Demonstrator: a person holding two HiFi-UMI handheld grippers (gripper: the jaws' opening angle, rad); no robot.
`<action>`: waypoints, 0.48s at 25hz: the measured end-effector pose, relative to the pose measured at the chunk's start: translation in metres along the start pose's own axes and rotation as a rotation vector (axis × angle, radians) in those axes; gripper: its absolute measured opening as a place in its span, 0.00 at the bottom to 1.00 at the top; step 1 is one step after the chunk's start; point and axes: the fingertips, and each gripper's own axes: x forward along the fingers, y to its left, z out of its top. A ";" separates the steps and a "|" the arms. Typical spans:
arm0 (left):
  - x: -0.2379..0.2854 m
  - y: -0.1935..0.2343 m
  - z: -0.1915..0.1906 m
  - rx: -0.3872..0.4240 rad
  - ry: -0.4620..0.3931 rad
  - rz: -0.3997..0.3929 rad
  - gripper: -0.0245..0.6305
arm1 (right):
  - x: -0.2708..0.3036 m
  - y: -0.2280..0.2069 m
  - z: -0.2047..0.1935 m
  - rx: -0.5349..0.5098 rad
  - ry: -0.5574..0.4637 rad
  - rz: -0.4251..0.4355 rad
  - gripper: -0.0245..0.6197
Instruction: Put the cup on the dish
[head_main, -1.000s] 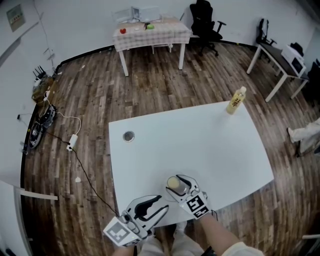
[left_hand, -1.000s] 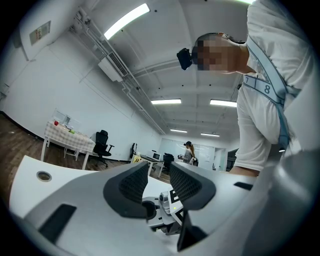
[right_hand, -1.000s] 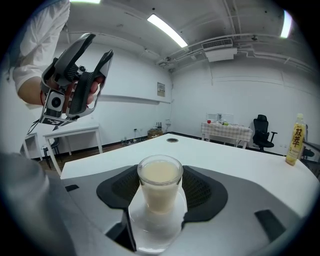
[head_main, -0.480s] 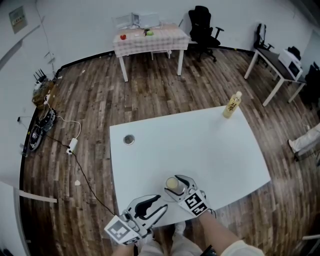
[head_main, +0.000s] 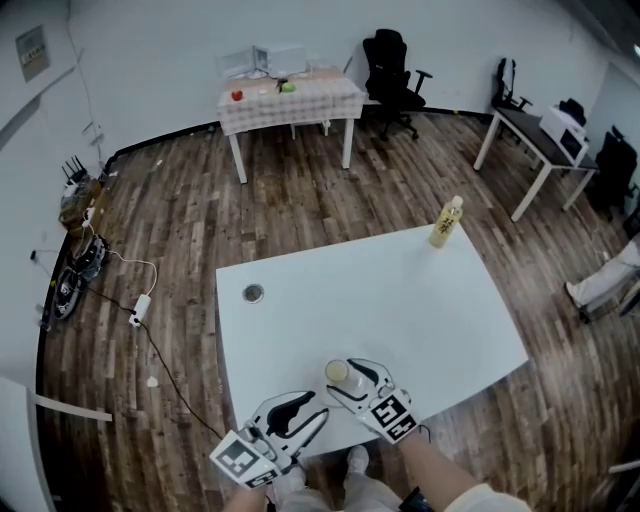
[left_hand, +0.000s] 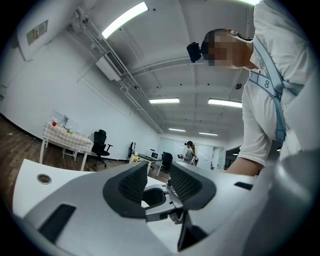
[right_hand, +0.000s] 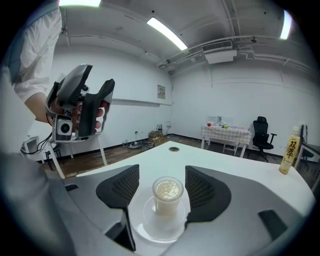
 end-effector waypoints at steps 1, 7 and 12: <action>-0.001 -0.002 0.001 0.002 0.001 -0.002 0.24 | -0.004 0.002 0.002 0.001 -0.001 -0.003 0.49; -0.010 -0.007 0.004 0.003 0.012 -0.009 0.24 | -0.024 0.011 0.017 -0.006 -0.015 -0.032 0.49; -0.017 -0.007 0.009 0.000 0.018 -0.008 0.24 | -0.041 0.016 0.034 0.010 -0.042 -0.057 0.49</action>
